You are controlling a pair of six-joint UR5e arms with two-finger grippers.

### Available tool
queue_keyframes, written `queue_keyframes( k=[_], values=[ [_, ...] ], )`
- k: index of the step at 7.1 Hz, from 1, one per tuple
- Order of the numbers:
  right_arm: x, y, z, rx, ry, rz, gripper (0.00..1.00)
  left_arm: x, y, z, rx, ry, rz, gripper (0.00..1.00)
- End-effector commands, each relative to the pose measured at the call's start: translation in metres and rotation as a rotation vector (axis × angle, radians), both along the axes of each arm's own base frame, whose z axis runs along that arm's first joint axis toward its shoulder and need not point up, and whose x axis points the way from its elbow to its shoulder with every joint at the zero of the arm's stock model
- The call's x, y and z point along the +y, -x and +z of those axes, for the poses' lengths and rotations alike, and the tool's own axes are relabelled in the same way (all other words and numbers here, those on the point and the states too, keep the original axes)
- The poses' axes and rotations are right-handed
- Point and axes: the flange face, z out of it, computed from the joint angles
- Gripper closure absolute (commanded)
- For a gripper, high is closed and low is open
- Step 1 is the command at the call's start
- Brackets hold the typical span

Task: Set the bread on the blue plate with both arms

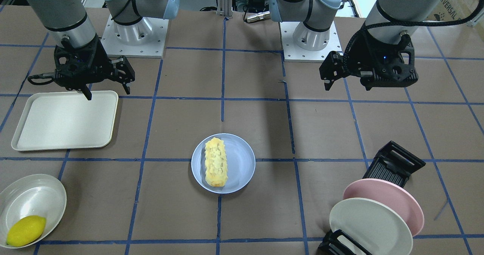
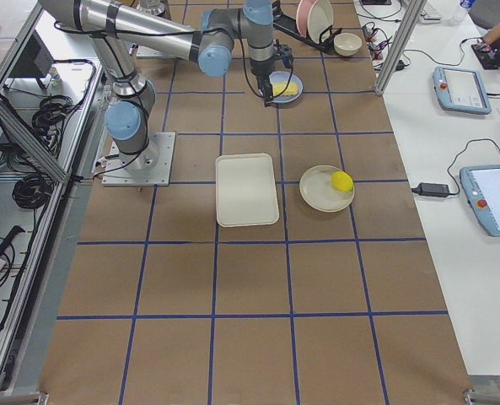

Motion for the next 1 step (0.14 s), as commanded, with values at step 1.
queue_keyframes(
  k=[1],
  values=[
    [-0.0223,-0.0194,0.0189,-0.01,-0.039,0.017,0.01,-0.0016,-0.0001,0.0002,0.0,0.001,0.0,0.0]
  ],
)
